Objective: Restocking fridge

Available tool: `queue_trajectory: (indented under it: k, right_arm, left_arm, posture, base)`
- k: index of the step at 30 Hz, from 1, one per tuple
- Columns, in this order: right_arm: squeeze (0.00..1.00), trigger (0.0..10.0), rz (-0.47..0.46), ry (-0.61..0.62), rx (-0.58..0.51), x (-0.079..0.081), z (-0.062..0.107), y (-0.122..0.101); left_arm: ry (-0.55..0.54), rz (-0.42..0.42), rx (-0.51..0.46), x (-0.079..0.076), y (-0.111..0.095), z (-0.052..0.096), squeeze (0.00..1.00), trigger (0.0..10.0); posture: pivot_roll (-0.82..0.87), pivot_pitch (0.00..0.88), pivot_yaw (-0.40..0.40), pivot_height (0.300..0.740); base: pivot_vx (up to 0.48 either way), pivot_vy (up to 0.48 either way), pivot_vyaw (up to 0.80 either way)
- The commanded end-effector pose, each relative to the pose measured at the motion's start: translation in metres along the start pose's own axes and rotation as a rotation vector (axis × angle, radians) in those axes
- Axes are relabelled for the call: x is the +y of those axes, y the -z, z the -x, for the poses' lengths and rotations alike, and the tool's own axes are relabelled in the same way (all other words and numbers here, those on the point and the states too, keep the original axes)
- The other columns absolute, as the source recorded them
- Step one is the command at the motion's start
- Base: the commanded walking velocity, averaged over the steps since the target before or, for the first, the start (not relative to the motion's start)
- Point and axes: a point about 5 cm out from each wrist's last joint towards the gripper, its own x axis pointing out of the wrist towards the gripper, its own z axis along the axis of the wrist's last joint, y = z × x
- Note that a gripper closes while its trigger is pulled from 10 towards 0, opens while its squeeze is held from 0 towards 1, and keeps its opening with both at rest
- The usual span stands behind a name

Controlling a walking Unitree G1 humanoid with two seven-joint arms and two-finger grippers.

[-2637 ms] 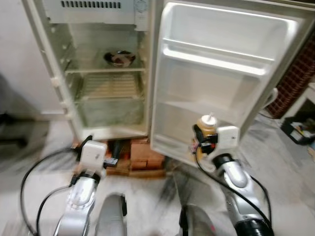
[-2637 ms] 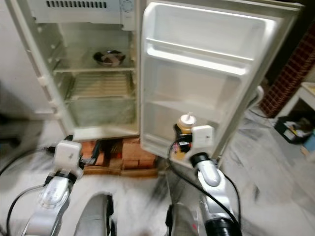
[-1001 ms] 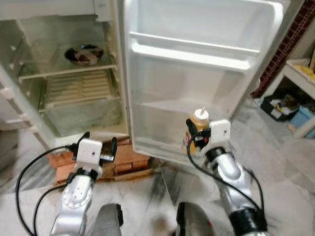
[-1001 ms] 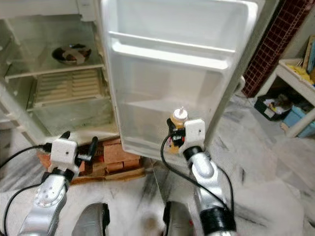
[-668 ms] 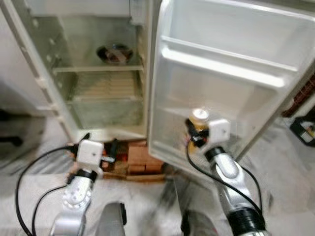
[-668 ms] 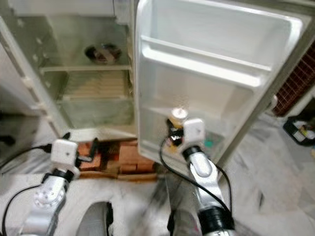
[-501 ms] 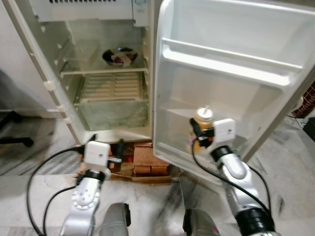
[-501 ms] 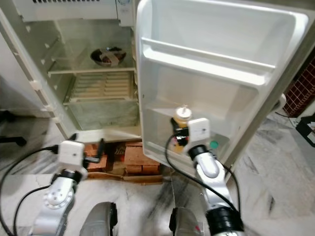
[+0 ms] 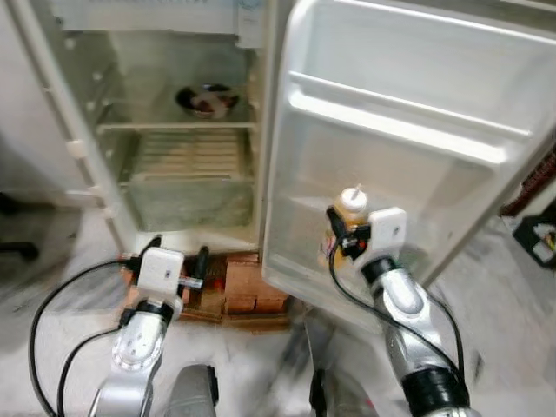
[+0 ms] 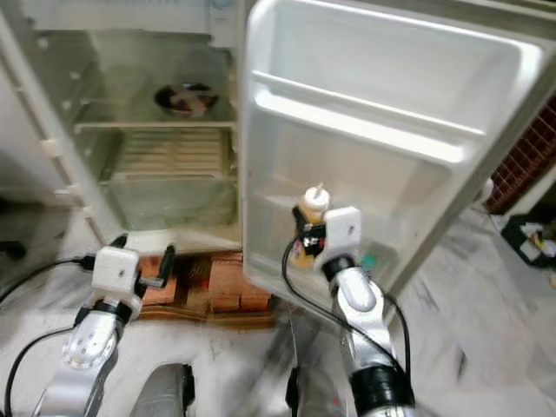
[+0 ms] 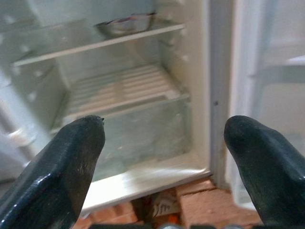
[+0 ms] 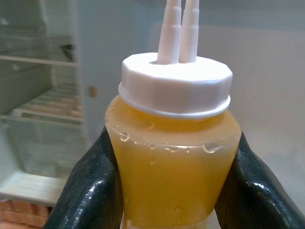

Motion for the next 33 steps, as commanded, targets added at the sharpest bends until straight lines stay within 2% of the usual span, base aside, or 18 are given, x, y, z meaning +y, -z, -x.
queue_trajectory:
  k: [1,5,12,20,28,33]
  right_arm:
    - [0.0,10.0,0.01,0.025,-0.015,-0.007,-0.001,-0.004]
    - [0.0,10.0,0.011,0.025,-0.014,-0.007,-0.001,-0.004]
    - [0.0,10.0,0.006,0.024,0.014,-0.006,0.004,0.003]
    - [0.0,10.0,-0.005,0.002,0.034,0.003,0.008,0.01]
    - [0.0,10.0,0.002,-0.01,0.027,0.005,0.0,0.008]
    - [0.0,10.0,0.004,-0.02,0.029,0.008,-0.004,0.007]
  left_arm:
    - [0.018,-0.003,-0.004,-0.005,-0.001,-0.001,0.0,10.0]
    - [0.018,0.0,0.003,-0.006,0.0,-0.001,0.0,10.0]
    - [0.024,0.005,0.024,-0.007,0.004,0.004,0.0,10.0]
    - [0.02,-0.006,0.042,-0.005,0.009,0.008,0.0,10.0]
    - [0.015,-0.011,0.039,-0.005,0.007,0.012,0.0,10.0]
    - [-0.012,-0.019,0.034,-0.001,0.004,0.016,0.0,10.0]
  posture:
    - [0.02,0.002,-0.05,0.626]
    - [0.02,0.002,-0.049,0.626]
    - [0.03,0.02,-0.059,0.626]
    - [0.03,0.032,-0.058,0.593]
    - [0.05,0.054,-0.061,0.558]
    - [0.06,0.081,-0.069,0.558]
  base:
    - [0.356,0.0,0.0]
    - [0.312,0.0,0.0]
    - [0.0,0.0,0.0]
    - [0.0,0.0,0.0]
    - [0.0,0.0,0.0]
    - [0.0,0.0,0.0]
